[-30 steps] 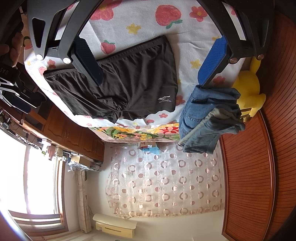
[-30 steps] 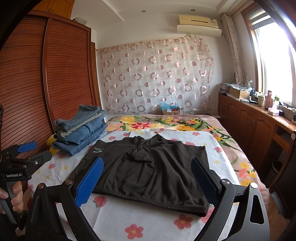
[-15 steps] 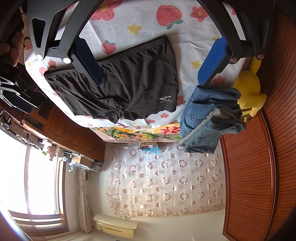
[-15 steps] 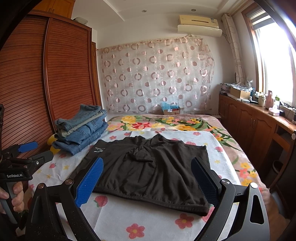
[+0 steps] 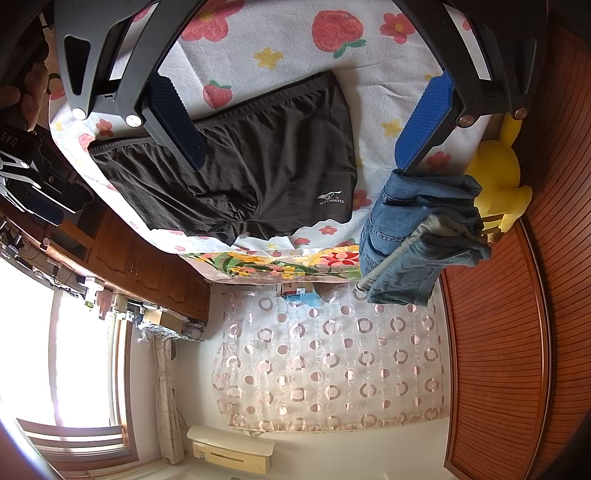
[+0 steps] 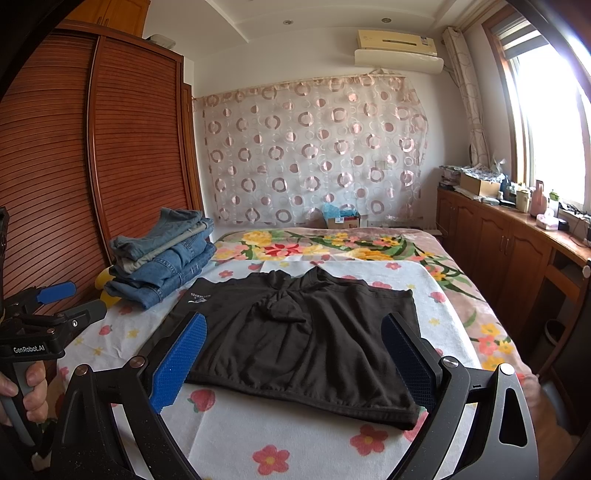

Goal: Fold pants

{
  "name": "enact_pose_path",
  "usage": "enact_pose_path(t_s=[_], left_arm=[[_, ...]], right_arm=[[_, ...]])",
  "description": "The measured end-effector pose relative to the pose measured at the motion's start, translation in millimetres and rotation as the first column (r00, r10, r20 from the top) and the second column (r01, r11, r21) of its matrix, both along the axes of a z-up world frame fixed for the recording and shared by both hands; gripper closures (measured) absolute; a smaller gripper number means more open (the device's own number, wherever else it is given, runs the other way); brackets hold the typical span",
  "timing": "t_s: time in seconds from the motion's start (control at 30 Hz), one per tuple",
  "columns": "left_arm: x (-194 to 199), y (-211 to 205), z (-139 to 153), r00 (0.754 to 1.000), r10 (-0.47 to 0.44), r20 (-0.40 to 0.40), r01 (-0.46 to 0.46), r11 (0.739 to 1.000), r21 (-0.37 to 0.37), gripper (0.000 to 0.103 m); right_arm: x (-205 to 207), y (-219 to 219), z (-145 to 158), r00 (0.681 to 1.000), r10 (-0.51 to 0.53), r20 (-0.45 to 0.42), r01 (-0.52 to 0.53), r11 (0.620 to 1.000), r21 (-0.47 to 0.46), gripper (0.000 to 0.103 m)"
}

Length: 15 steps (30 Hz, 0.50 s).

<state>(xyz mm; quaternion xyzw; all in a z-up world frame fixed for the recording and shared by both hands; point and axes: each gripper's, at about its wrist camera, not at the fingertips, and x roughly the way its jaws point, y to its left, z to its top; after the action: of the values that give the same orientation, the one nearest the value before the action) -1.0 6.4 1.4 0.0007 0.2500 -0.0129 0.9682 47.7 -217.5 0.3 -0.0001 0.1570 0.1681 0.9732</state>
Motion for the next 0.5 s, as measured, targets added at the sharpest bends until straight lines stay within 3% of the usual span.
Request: enact_pose_path(t_s=[0.5], left_arm=[[-1.1,-1.1,-0.7,1.0,0.002,0.0,-0.002,1.0,0.001,0.0]], right_arm=[[0.4,-0.2,-0.2,1.0,0.0,0.0,0.0,1.0,0.002,0.007]])
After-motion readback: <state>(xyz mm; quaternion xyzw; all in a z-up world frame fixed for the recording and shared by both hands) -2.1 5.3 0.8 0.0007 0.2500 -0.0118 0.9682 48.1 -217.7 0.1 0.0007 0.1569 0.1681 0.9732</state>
